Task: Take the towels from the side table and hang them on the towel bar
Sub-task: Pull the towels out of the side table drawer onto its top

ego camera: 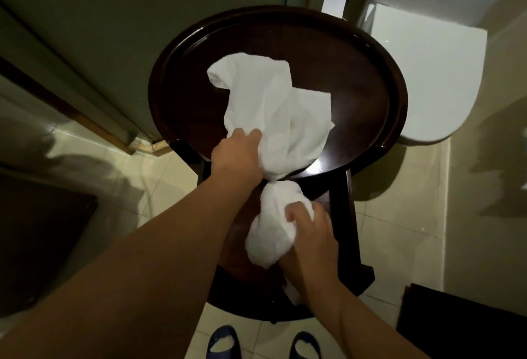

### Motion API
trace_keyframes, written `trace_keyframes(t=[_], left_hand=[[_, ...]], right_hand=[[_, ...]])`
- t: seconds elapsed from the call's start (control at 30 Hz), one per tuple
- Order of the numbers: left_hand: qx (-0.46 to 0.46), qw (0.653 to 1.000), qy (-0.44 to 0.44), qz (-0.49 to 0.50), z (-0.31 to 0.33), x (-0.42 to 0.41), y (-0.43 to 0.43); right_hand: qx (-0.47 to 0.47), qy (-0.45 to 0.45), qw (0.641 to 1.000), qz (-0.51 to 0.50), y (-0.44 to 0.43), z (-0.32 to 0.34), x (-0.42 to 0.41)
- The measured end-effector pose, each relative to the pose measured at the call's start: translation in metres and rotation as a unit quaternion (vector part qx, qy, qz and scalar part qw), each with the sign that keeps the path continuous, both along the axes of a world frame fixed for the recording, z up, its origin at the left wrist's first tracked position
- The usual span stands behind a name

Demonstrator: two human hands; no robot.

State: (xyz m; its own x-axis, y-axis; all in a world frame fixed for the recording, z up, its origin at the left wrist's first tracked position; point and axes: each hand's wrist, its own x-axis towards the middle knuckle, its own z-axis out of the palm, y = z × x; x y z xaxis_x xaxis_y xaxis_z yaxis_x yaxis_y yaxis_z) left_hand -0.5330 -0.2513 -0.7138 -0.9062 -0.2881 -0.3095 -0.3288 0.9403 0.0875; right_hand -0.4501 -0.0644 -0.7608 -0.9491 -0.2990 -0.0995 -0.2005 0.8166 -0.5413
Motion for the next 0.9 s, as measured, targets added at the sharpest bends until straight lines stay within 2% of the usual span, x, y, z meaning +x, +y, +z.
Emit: trace_keyframes(t=[0.1,0.2,0.3,0.4,0.47,0.67,0.9], left_hand=[[0.020,1.000,0.012,0.004,0.008,0.023,0.000],[0.090,0.995,0.038,0.025,0.017,0.059,0.001],[0.087,0.994,0.055,0.031,0.021,0.097,-0.003],[0.074,0.996,0.043,0.030,0.018,0.119,-0.003],[0.080,0.995,0.045,0.043,0.018,0.123,-0.002],[0.087,0.984,0.138,0.066,0.020,0.122,-0.008],[0.067,0.974,0.204,0.069,0.038,0.108,-0.026]], right_hand=[[-0.044,-0.018,0.999,-0.015,0.012,0.022,-0.002],[-0.053,-0.012,0.998,0.042,0.026,0.043,0.018],[-0.039,-0.039,0.987,0.151,0.041,0.047,0.060],[0.034,-0.021,0.948,0.316,0.046,0.030,0.111],[0.078,0.000,0.925,0.372,0.042,0.012,0.130],[0.139,0.051,0.910,0.387,0.026,-0.010,0.117],[0.122,0.025,0.952,0.280,0.013,0.003,0.055]])
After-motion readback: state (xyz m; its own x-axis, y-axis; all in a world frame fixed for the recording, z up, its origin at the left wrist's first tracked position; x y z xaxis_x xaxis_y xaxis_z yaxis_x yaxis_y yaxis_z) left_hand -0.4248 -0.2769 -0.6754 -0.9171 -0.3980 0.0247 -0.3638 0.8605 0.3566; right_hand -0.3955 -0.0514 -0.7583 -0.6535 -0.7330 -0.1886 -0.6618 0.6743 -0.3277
